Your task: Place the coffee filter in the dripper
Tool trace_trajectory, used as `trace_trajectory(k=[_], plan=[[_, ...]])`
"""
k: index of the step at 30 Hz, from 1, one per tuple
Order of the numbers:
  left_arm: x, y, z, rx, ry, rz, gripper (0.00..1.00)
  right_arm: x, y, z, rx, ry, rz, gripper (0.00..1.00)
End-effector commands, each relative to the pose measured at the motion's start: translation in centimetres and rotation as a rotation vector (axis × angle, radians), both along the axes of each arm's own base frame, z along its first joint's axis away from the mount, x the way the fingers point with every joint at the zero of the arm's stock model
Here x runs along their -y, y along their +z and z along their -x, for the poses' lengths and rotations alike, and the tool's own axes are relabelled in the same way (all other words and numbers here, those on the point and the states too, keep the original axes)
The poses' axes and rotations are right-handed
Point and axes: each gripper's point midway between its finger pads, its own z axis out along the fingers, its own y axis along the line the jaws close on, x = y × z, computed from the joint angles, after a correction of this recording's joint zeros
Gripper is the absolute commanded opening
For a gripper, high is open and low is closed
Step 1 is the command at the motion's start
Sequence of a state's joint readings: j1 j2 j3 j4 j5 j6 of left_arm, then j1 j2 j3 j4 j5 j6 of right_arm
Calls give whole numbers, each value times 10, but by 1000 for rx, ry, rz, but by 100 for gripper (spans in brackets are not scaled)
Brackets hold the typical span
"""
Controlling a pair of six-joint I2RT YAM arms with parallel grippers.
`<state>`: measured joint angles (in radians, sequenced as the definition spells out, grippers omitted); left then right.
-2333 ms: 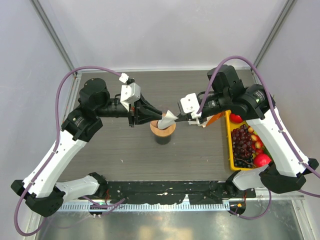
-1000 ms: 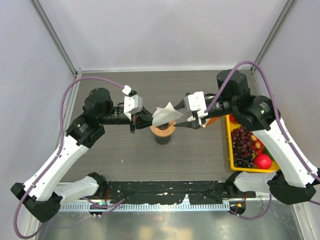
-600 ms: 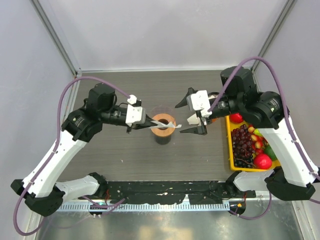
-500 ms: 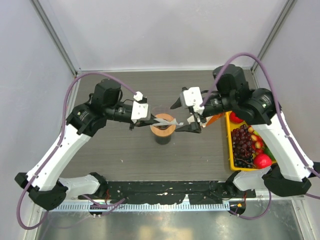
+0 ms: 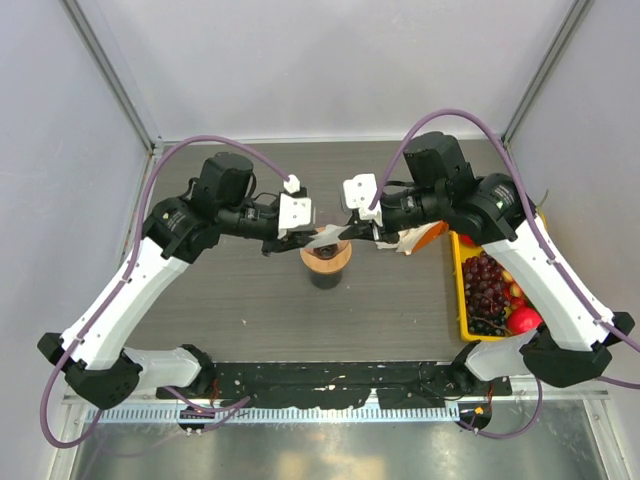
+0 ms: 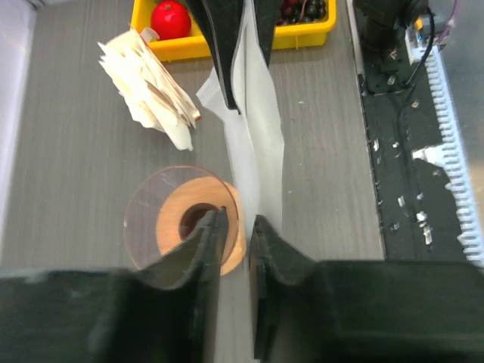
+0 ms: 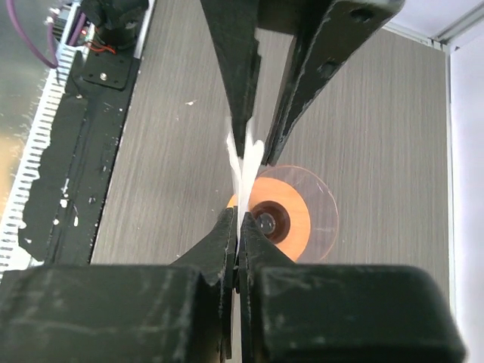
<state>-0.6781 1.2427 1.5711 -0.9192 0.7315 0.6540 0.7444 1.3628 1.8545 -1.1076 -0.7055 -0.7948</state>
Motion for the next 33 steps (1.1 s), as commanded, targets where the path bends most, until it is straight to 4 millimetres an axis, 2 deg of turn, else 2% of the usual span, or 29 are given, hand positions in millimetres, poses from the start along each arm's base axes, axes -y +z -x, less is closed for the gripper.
trace_trajectory(k=[1, 3, 9, 16, 20, 23, 29, 33], plan=[[0, 23, -8, -66, 109, 108, 38, 2, 16, -14, 142, -53, -64, 5], [-1, 25, -16, -125, 176, 168, 49, 0, 21, -18, 188, -64, -104, 5], [0, 33, -39, -324, 329, 296, 51, -8, 30, -30, 235, -94, -165, 5], [-3, 41, -60, -667, 384, 425, 53, -8, 35, -32, 285, -95, -211, 5], [-2, 44, -66, -811, 368, 497, 63, -7, 44, -43, 348, -151, -256, 5], [-1, 41, -71, -893, 367, 524, 66, -7, 42, -43, 355, -151, -267, 5], [2, 47, -66, -968, 311, 558, 65, -9, 37, -46, 351, -159, -262, 5], [4, 50, -63, -999, 288, 576, 58, -11, 36, -49, 360, -165, -258, 5]])
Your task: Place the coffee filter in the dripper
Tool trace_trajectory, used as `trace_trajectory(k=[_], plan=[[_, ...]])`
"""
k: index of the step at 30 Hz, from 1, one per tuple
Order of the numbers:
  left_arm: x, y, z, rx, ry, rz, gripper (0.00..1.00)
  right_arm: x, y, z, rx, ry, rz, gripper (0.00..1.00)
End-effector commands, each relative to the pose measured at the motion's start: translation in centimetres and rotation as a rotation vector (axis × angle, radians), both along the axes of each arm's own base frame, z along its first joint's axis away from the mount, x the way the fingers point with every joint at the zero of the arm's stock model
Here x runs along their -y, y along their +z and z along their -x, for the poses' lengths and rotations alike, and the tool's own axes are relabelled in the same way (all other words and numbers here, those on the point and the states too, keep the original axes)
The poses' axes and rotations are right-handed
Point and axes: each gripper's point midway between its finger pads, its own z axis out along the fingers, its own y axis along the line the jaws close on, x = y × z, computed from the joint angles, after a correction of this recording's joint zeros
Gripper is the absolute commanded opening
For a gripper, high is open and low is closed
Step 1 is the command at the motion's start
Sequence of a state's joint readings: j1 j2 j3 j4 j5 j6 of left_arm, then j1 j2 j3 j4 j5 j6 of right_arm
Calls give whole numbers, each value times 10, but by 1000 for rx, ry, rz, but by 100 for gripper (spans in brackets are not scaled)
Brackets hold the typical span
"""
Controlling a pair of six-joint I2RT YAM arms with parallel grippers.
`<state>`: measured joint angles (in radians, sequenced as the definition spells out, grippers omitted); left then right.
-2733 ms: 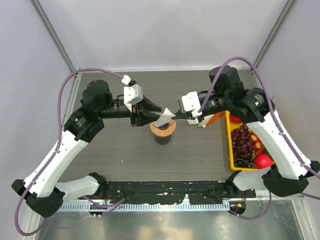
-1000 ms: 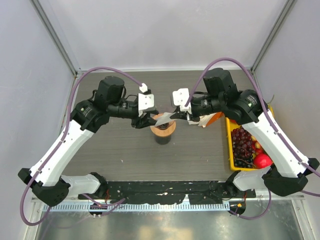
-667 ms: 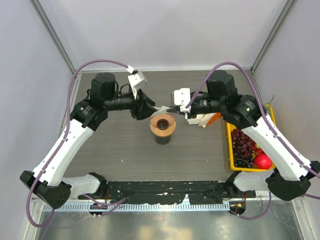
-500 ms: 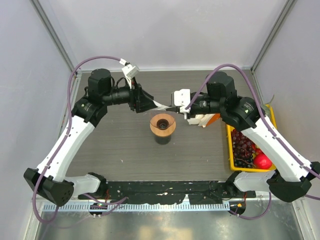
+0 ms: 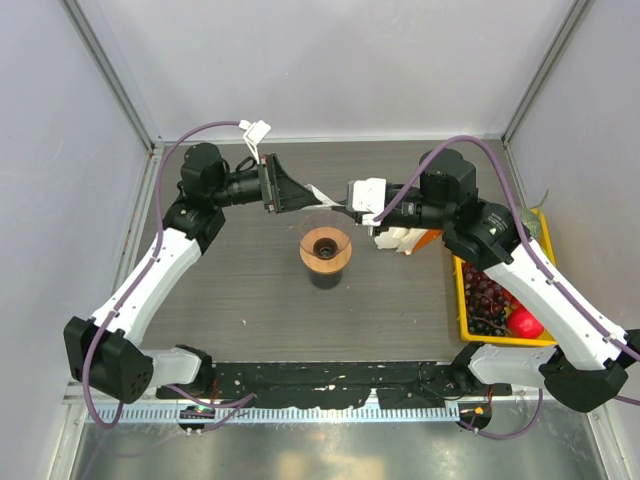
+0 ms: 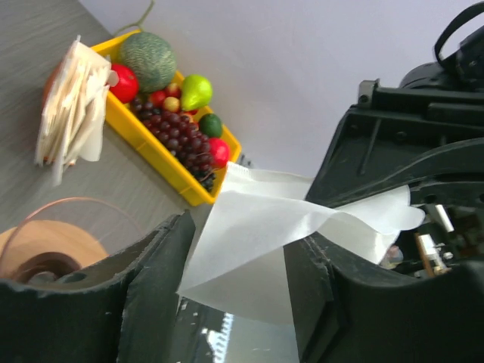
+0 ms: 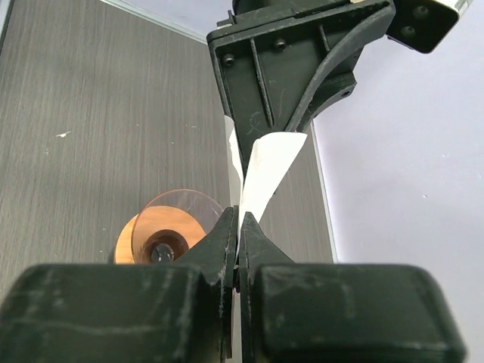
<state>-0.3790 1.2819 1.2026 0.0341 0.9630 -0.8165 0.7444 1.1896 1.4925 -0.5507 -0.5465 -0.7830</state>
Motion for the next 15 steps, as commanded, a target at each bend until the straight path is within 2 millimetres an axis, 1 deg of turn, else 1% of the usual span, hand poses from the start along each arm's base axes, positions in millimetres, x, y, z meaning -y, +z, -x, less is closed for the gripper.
trace_trajectory(k=[1, 4, 6, 9, 11, 14, 15], plan=[[1, 30, 14, 42, -57, 92, 52, -2, 19, -3, 59, -16, -52, 5], [1, 27, 16, 35, -63, 89, 42, -3, 20, -8, 58, -39, -55, 5], [0, 24, 18, 27, -64, 82, 37, -2, 27, -11, 65, -56, -64, 5], [-1, 18, 19, 25, -46, 68, 30, -4, 28, -14, 55, -61, -66, 5], [-1, 19, 22, 43, -41, 61, 23, -6, 31, -14, 58, -57, -69, 5], [-2, 20, 22, 56, -16, 49, 7, -10, 30, -15, 46, -47, -69, 5], [-1, 21, 22, 54, -13, 51, 4, -10, 31, -14, 47, -46, -71, 5]])
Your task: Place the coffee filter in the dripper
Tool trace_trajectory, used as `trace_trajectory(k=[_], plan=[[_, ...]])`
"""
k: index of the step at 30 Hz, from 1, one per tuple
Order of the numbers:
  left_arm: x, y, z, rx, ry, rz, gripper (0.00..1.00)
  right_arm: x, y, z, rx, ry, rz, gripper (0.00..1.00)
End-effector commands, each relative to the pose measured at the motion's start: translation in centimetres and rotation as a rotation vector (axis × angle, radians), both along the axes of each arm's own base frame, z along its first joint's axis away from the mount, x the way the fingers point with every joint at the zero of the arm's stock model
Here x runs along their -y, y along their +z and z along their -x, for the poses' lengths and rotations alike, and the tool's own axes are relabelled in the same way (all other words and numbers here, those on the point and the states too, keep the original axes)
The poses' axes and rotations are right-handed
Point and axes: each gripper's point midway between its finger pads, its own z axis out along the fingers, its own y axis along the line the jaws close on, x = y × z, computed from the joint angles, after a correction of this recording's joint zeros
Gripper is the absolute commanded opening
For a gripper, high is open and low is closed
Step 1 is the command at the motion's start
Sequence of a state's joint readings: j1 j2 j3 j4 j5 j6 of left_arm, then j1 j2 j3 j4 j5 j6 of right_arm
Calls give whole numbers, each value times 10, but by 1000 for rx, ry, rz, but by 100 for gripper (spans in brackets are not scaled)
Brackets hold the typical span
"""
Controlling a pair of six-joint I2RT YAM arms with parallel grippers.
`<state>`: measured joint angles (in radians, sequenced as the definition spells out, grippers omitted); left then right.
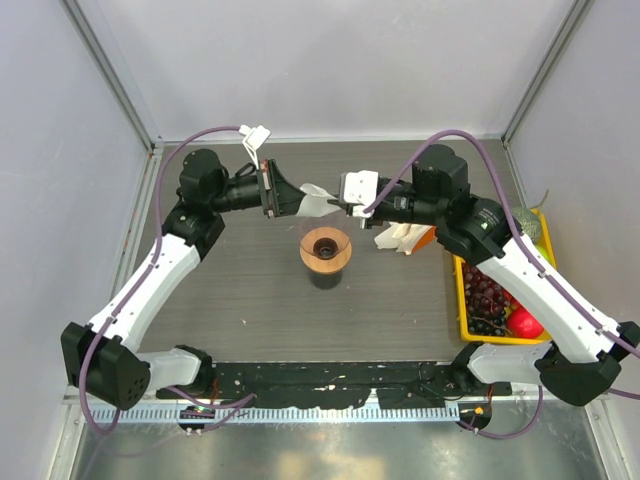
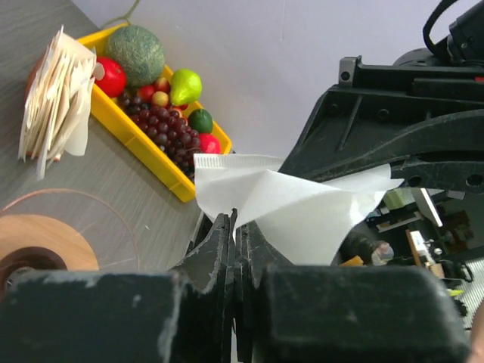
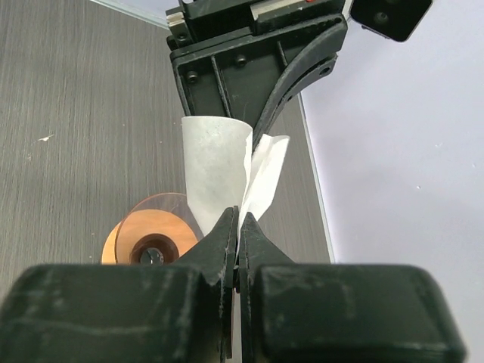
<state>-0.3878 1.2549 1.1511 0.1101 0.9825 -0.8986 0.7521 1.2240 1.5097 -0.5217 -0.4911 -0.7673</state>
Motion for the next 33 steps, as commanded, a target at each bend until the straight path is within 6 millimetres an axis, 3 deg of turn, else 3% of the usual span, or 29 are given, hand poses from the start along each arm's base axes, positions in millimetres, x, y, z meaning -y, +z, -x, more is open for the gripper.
trace_trajectory(k=[1, 4, 6, 7, 9, 10, 12, 14, 16, 19, 24, 28, 33], plan=[[-3, 20, 10, 87, 21, 16, 4, -6, 29, 2, 44, 14, -66, 5], [-5, 21, 12, 94, 35, 17, 35, -7, 28, 9, 58, 58, -58, 5], [-7, 16, 12, 91, 52, 0, 35, -7, 26, 15, 64, 88, -53, 5], [-8, 15, 10, 100, 64, -5, 29, -7, 25, 15, 65, 89, -54, 5], [-11, 13, 6, 113, 106, -25, 10, -5, 27, 12, 49, 62, -57, 28], [-14, 12, 3, 123, 145, -44, 1, -3, 26, 10, 10, 33, -60, 49], [-24, 15, -7, 182, 249, -75, 0, 1, 27, 8, -57, -8, -63, 73], [-37, 20, -23, 236, 381, -115, 0, 8, 35, 6, -139, -56, -104, 90], [-48, 28, -35, 303, 481, -155, 0, 13, 48, 7, -217, -93, -166, 97], [-55, 40, -43, 461, 574, -238, 0, 16, 82, 6, -297, -136, -301, 96], [-55, 62, -49, 688, 670, -360, 0, 17, 129, -20, -255, -230, -450, 96], [-57, 77, -54, 733, 718, -373, 0, 10, 125, -35, -294, -279, -423, 96], [-53, 84, -57, 751, 743, -401, 0, -5, 92, -41, -315, -333, -333, 96]])
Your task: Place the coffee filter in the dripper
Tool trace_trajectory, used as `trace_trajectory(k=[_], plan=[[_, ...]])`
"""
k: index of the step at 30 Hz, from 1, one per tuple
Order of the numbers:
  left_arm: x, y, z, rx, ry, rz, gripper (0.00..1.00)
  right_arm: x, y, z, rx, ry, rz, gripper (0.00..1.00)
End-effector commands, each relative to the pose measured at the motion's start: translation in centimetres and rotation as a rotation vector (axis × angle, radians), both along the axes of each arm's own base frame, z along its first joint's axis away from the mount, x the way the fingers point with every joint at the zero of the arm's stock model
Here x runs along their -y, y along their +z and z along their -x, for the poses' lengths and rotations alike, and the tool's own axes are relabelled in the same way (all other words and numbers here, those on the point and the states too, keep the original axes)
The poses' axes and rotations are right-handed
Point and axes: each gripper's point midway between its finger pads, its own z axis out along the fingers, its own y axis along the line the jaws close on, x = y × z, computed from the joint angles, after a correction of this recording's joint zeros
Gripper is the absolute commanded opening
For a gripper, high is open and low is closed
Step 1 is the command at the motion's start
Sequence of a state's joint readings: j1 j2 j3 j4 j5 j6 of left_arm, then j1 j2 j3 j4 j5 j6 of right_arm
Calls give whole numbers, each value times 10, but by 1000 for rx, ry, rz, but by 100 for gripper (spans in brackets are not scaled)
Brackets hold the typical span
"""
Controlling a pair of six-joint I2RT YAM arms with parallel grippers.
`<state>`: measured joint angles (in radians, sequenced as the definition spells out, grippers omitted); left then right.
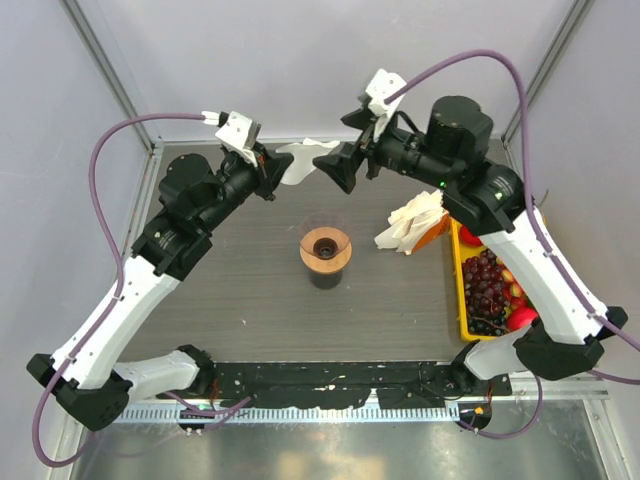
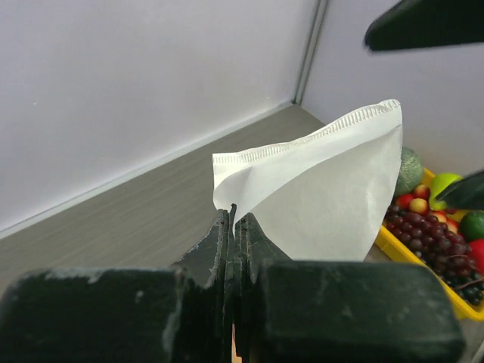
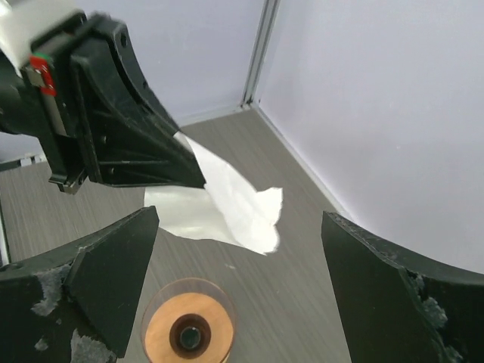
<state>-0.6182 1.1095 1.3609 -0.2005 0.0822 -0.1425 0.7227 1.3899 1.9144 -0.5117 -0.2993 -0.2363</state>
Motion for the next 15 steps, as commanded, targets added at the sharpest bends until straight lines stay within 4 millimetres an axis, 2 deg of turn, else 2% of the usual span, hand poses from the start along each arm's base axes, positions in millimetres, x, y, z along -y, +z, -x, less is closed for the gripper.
trace_trajectory(k=[1, 5, 6, 7, 8, 12, 15], plan=[[-7, 17, -10, 64, 90, -38, 0, -10, -18, -6, -32, -57, 55, 96], [-7, 25, -5, 76, 83, -26, 0, -6, -22, -25, -17, -183, 81, 98], [-7, 26, -4, 79, 83, -25, 0, 2, -26, -36, -31, -267, 93, 100], [-8, 28, -2, 84, 88, -22, 0, 6, -21, -38, -29, -292, 86, 100], [-10, 28, -2, 89, 95, -26, 0, 10, -23, -43, -38, -326, 95, 97], [-12, 29, 1, 119, 102, -33, 0, 8, -31, -42, -76, -325, 80, 94], [-14, 32, 0, 141, 117, -43, 0, 7, -35, -40, -110, -325, 57, 87]])
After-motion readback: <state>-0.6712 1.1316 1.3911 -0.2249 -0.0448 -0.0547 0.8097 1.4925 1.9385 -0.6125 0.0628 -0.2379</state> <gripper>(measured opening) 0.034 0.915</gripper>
